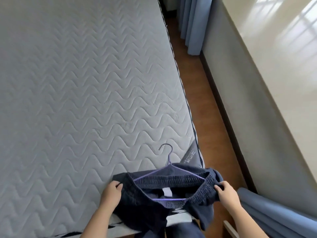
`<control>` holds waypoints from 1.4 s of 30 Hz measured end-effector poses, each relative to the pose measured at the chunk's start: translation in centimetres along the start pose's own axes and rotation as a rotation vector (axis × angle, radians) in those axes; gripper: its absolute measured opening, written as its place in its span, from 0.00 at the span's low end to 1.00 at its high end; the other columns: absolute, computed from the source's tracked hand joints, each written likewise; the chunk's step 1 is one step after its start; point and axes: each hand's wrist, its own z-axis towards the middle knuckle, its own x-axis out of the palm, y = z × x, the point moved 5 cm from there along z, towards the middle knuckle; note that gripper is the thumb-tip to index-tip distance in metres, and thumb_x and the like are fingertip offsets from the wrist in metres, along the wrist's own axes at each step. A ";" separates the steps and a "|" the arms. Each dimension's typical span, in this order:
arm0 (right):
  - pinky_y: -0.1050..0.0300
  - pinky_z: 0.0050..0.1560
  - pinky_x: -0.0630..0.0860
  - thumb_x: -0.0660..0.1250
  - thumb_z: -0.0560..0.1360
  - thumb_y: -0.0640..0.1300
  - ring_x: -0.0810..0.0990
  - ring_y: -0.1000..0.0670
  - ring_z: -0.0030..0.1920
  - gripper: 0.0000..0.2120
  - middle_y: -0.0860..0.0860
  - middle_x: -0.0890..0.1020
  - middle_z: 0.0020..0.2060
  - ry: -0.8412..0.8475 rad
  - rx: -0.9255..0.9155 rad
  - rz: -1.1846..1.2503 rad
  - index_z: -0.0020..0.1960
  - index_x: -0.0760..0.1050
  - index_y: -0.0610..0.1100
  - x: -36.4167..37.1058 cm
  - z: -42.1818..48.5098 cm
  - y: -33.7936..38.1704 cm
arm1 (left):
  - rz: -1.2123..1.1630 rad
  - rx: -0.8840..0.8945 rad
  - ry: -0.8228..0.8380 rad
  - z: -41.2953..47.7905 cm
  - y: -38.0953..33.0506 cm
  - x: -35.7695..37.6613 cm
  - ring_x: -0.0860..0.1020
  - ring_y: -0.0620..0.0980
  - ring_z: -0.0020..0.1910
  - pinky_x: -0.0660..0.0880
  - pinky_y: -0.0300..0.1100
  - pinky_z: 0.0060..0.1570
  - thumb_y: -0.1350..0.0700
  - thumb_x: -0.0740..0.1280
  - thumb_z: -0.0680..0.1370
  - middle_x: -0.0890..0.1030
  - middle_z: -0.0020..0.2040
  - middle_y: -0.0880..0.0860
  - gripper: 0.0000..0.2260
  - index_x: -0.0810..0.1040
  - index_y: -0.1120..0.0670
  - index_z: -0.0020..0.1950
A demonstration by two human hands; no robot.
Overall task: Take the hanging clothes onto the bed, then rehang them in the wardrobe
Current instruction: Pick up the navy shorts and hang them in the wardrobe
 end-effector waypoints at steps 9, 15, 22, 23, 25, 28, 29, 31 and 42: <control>0.54 0.44 0.68 0.63 0.75 0.40 0.78 0.40 0.50 0.03 0.39 0.81 0.50 -0.051 -0.307 -0.070 0.44 0.69 0.44 -4.0 -2.6 4.1 | -0.090 0.088 -0.184 -8.3 2.8 -2.9 0.76 0.55 0.49 0.70 0.44 0.43 0.54 0.58 0.79 0.80 0.50 0.55 0.10 0.75 0.57 0.54; 0.55 0.43 0.64 0.63 0.75 0.38 0.77 0.40 0.49 0.04 0.39 0.80 0.48 -0.067 -0.624 -0.110 0.44 0.69 0.44 -4.1 -5.8 13.5 | -0.207 0.108 -0.443 -13.3 6.0 -8.0 0.76 0.57 0.52 0.67 0.43 0.42 0.55 0.58 0.79 0.77 0.48 0.54 0.08 0.74 0.57 0.52; 0.55 0.43 0.64 0.63 0.76 0.38 0.72 0.46 0.43 0.04 0.47 0.74 0.41 0.008 -1.009 -0.238 0.44 0.69 0.45 0.7 -15.1 24.5 | -0.411 -0.002 -0.790 -20.4 15.8 -12.2 0.77 0.60 0.52 0.68 0.45 0.43 0.59 0.62 0.78 0.79 0.52 0.59 0.10 0.75 0.63 0.55; 0.56 0.43 0.64 0.63 0.76 0.38 0.73 0.45 0.43 0.04 0.47 0.75 0.40 0.028 -1.063 -0.260 0.44 0.69 0.45 1.8 -16.9 25.8 | -0.422 -0.028 -0.850 -21.6 17.6 -12.7 0.77 0.61 0.51 0.67 0.44 0.43 0.60 0.62 0.77 0.80 0.51 0.60 0.09 0.76 0.63 0.54; 0.57 0.43 0.64 0.64 0.75 0.38 0.73 0.46 0.43 0.04 0.47 0.75 0.40 0.071 -1.165 -0.306 0.43 0.70 0.45 4.4 -20.8 27.9 | -0.439 -0.100 -0.962 -23.8 21.3 -13.5 0.77 0.63 0.49 0.66 0.45 0.42 0.61 0.64 0.76 0.80 0.49 0.62 0.08 0.76 0.64 0.52; 0.58 0.41 0.62 0.64 0.75 0.37 0.71 0.47 0.41 0.05 0.47 0.75 0.39 0.113 -1.297 -0.379 0.41 0.70 0.44 8.8 -27.6 30.5 | -0.474 -0.218 -1.106 -27.1 27.6 -14.4 0.78 0.66 0.47 0.67 0.47 0.41 0.62 0.64 0.75 0.80 0.46 0.65 0.08 0.76 0.65 0.51; 0.58 0.40 0.61 0.64 0.74 0.37 0.71 0.47 0.41 0.05 0.47 0.75 0.39 0.122 -1.339 -0.397 0.41 0.70 0.44 10.4 -29.9 31.0 | -0.480 -0.256 -1.140 -28.2 29.7 -14.7 0.77 0.66 0.46 0.66 0.47 0.41 0.63 0.64 0.75 0.80 0.46 0.65 0.08 0.76 0.65 0.52; 0.59 0.40 0.60 0.64 0.74 0.37 0.72 0.47 0.42 0.04 0.47 0.75 0.40 0.146 -1.412 -0.434 0.42 0.71 0.43 13.8 -34.6 31.6 | -0.434 -0.340 -1.218 -30.8 33.9 -15.1 0.78 0.68 0.43 0.68 0.50 0.39 0.63 0.65 0.75 0.79 0.44 0.67 0.07 0.76 0.65 0.51; 0.54 0.41 0.64 0.61 0.77 0.43 0.77 0.37 0.49 0.09 0.38 0.78 0.48 0.242 -1.730 -0.831 0.49 0.72 0.36 36.9 -54.5 28.9 | -0.477 -0.700 -1.162 -40.0 58.4 -9.4 0.78 0.64 0.35 0.66 0.46 0.32 0.55 0.62 0.77 0.78 0.33 0.62 0.12 0.73 0.64 0.52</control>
